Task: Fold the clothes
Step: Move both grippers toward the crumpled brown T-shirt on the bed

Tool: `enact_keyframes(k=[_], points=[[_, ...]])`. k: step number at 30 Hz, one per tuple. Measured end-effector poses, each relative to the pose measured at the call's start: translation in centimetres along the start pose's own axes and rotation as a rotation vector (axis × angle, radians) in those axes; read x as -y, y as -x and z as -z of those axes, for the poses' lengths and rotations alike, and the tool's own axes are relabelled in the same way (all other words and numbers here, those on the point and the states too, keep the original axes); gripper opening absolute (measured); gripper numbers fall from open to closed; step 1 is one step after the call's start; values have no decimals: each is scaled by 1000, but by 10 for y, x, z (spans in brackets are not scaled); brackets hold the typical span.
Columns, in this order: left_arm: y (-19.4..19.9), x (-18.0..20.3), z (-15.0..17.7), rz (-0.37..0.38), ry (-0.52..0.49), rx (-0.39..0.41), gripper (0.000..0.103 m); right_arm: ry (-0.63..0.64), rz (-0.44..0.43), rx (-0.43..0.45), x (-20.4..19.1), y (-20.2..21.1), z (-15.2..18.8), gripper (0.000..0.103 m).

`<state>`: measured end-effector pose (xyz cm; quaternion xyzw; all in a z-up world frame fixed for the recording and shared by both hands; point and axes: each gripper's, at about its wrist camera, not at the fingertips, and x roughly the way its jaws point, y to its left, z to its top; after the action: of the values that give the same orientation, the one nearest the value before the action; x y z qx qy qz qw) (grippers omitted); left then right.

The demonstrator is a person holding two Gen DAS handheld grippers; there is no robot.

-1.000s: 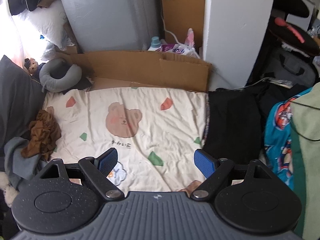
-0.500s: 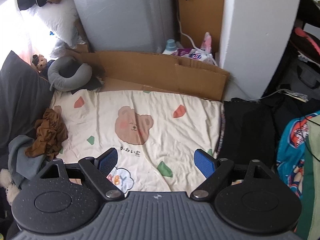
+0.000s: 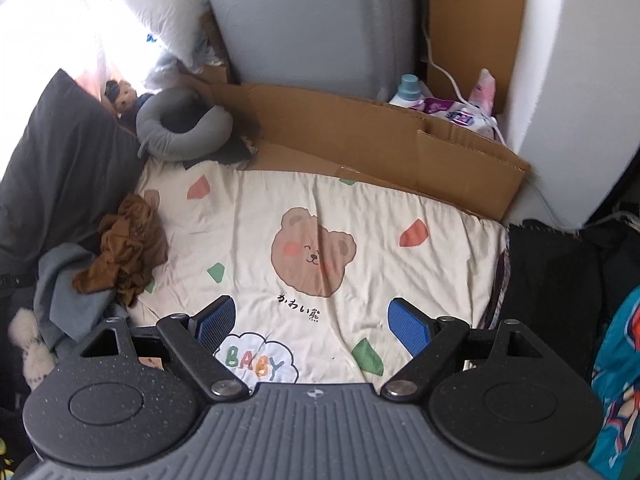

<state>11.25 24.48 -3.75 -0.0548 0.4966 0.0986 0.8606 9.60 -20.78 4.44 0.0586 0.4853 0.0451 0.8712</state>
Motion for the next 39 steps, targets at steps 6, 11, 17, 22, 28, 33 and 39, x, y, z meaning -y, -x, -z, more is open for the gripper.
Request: enact_keyframes(k=[6,11,17,22,28,33,39], points=[[-23,-14,1,-29,31,10,90,42,-33,-26,-9,-32,-8,88],[-49,-26,2,-75,60,18,90,63,-48,-31,-11,-60,-11,88],[-79,-36,4,-94,80,27,90,123,-105,-28,-19,-85,-12,88],[-107,-38,6,-91,77,39,90,140,-125,-24,-23,-106,-11,88],[-145,-42,6,-112,69,57,90,179,-160,-31,-29,-139,-9,88],[-180,-48,13,-137,52,38,90,205,-209,-32,-33,-175,-6,88],[-214,-54,21,-153,20,-7,90,213,-332,-48,-47,-221,-9,88]])
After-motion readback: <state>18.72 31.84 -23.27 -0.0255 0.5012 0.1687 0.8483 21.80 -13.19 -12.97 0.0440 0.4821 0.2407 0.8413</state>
